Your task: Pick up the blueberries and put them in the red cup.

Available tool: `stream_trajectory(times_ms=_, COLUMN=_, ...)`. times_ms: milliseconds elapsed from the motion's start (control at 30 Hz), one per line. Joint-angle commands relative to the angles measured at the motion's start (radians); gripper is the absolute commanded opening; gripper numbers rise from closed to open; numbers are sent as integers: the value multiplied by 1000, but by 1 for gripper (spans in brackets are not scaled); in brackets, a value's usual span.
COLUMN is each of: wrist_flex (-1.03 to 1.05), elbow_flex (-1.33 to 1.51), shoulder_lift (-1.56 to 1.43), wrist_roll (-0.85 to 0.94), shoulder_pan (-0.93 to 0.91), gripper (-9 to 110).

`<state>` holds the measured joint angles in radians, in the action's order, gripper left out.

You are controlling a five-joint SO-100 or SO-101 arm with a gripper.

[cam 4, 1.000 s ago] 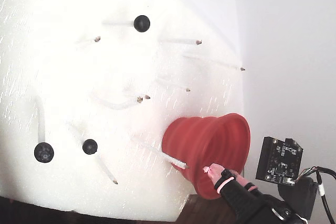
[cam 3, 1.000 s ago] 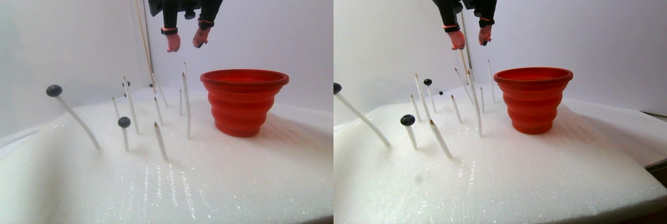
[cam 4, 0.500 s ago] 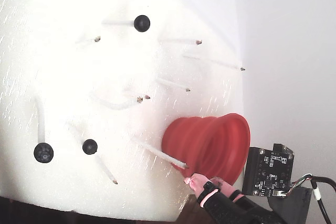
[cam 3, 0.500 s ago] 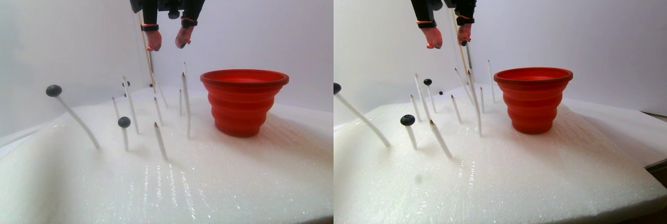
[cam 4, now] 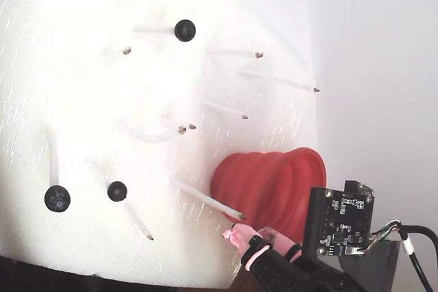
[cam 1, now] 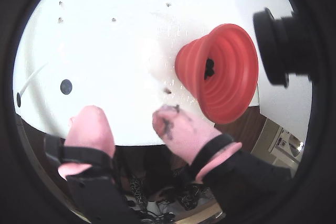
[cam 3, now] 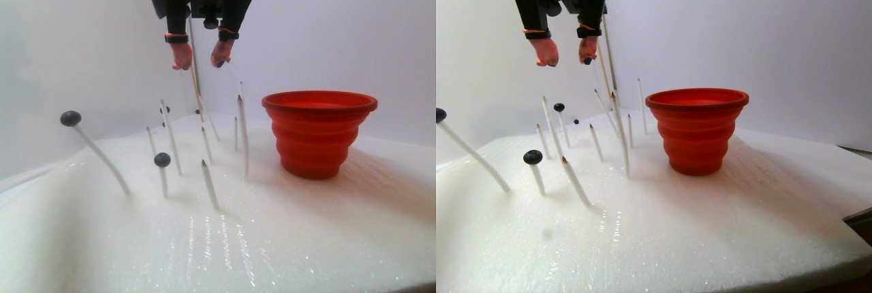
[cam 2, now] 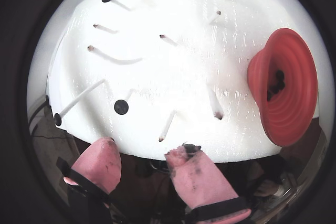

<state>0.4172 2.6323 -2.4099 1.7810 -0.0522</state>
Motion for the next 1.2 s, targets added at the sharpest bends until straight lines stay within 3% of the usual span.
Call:
stream_trajectory(times_ms=0, wrist_flex=-35, elbow_flex=-8, shoulder_lift=6, wrist_roll=-2, shoulder_pan=17, gripper=17)
stream_trajectory(times_ms=1167, wrist_flex=-238, elbow_flex=26, shoulder_lift=284, wrist_roll=-41, shoulder_pan=103, gripper=20)
